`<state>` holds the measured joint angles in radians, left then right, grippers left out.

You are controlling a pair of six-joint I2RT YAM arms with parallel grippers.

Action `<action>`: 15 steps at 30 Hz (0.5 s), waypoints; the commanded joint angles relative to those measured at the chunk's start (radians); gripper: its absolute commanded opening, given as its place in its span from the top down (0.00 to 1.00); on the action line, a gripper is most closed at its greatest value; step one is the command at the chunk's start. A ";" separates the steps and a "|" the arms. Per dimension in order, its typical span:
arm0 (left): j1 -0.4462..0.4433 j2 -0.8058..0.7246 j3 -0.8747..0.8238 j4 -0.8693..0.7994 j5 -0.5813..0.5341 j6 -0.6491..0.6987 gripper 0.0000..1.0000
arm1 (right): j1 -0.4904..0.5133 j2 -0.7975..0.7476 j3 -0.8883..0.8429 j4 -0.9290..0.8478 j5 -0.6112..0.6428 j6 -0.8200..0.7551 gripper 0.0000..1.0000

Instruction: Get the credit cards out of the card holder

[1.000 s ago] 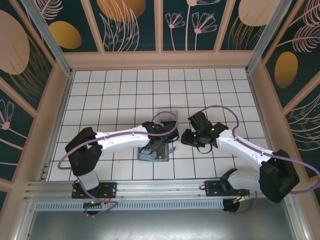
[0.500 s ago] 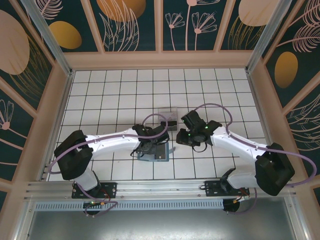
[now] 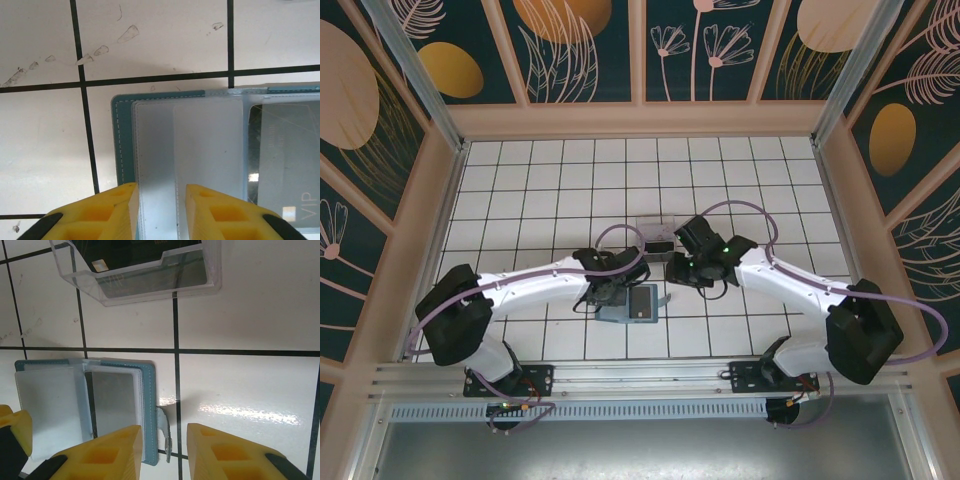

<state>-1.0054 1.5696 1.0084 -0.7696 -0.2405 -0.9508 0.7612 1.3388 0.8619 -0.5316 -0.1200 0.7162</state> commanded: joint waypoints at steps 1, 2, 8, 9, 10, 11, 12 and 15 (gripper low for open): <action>0.012 -0.011 0.037 0.007 0.018 0.025 0.67 | 0.010 0.007 0.029 -0.022 0.034 0.014 0.70; 0.013 0.002 0.043 0.007 0.024 0.031 0.67 | 0.010 0.006 0.027 -0.019 0.033 0.016 0.70; 0.017 0.035 0.020 0.013 0.033 0.047 0.68 | 0.013 0.016 0.042 -0.002 0.016 0.015 0.70; 0.021 0.029 0.007 0.023 0.036 0.046 0.68 | 0.016 0.023 0.051 -0.001 0.012 0.013 0.70; 0.024 0.021 -0.006 0.032 0.038 0.046 0.68 | 0.019 0.029 0.059 0.000 0.008 0.009 0.70; 0.028 0.014 -0.022 0.041 0.044 0.043 0.68 | 0.025 0.036 0.069 -0.002 0.008 0.008 0.70; 0.033 0.008 -0.030 0.054 0.051 0.044 0.68 | 0.029 0.043 0.078 -0.002 0.008 0.007 0.70; 0.039 -0.001 -0.071 0.071 0.062 0.043 0.68 | 0.045 0.061 0.094 0.007 -0.004 0.012 0.70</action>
<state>-0.9760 1.5906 0.9707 -0.7132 -0.1947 -0.9176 0.7891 1.3808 0.9195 -0.5282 -0.1146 0.7162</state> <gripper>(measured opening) 0.319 0.303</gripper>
